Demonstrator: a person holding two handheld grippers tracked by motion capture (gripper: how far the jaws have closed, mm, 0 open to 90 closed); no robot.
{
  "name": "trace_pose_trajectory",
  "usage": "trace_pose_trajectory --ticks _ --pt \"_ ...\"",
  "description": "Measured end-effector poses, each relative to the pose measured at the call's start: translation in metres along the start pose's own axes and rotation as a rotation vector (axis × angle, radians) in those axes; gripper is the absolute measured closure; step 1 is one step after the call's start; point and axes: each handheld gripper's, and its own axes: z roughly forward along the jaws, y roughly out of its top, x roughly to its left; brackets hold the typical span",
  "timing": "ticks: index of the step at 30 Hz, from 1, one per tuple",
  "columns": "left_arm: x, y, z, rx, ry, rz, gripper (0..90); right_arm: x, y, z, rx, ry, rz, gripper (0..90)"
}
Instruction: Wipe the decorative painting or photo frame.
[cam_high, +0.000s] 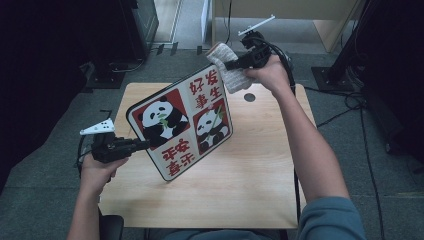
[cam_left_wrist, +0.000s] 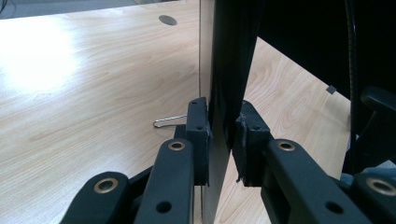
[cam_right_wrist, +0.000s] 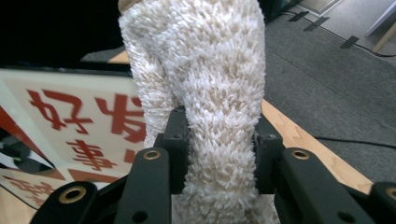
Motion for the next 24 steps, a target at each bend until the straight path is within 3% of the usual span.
trace_pose_trajectory --ticks 11,12,13,15,24 --pt "0.0 0.0 0.0 0.0 -0.001 0.001 78.7 -0.004 -0.02 0.009 -0.047 -0.01 0.0 68.4" --pt "0.0 0.0 0.0 0.0 0.0 0.0 78.7 -0.004 -0.021 0.01 -0.051 -0.015 0.005 68.4" --pt "0.0 0.0 0.0 0.0 0.0 0.001 78.7 -0.003 -0.025 0.011 -0.068 -0.059 -0.009 68.4" --pt "0.0 0.0 0.0 0.001 0.001 0.002 78.6 -0.002 -0.029 0.014 -0.073 -0.076 -0.011 68.4" --pt "0.0 0.0 0.0 0.003 -0.001 0.002 78.6 -0.002 -0.048 0.025 -0.133 -0.055 0.037 68.7"
